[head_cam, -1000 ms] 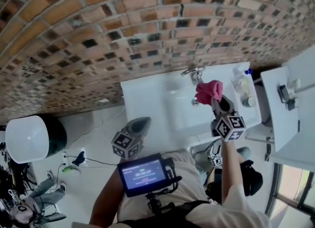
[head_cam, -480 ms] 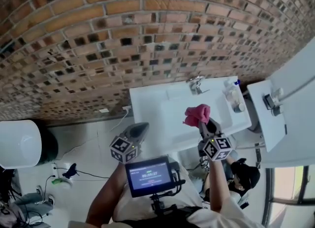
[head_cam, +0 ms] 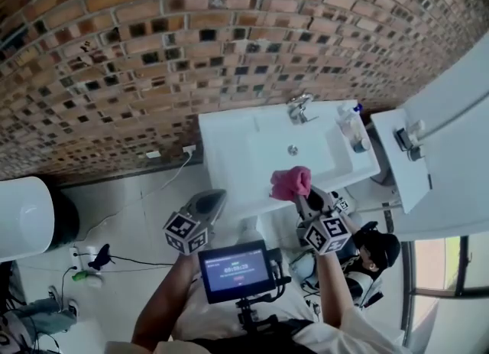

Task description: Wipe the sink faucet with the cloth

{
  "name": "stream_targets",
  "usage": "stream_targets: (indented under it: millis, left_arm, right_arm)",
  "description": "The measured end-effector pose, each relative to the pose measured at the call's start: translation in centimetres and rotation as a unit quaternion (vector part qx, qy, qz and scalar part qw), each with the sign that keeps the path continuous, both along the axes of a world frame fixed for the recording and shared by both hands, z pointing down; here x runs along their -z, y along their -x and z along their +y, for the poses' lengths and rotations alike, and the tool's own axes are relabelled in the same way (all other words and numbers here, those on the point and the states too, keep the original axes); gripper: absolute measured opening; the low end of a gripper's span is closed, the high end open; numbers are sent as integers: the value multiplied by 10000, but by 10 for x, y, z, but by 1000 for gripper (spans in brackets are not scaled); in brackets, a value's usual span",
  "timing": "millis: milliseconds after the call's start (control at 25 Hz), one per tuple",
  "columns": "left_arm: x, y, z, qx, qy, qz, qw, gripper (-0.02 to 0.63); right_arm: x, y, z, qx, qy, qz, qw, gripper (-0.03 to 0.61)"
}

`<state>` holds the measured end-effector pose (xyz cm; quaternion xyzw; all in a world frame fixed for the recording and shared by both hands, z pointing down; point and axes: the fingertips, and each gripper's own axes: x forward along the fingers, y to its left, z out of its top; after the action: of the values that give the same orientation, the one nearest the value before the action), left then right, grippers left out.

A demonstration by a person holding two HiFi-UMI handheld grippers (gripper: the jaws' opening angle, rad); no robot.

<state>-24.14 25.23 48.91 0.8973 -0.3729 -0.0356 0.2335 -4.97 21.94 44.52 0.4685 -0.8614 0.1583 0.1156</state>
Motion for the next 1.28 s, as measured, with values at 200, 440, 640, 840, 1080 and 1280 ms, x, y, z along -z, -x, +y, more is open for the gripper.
stream_targets:
  millis: [200,440,640,840,1080,1280]
  left_arm:
    - [-12,-3,25,-106,90,-54,9999,-12]
    - [-3,-9,25,-17,48,-244,9997,-12]
    - [2,-30,31,11,73,-310,9995,-12]
    - [1,-51,41,152,187,-337,9991,-12]
    - [-9,-75,56,101,378,-415,9984,-14]
    - [-13,-110,67,-85,484,-565,9972,-14]
  right_arm:
    - [-3,1,23,48,-57,-129,9999,75]
    - [-14,-21,35,-55,89,-320,9994,75]
    - [-27,-54,50,-241,237,-346,9988,75]
    - [-54,-84,76,-717,723,-757,9919,75]
    - [-59,-101,108,-689,583,-333,9954,67]
    - [-43,-115,118,-567,436,-714,9949,67]
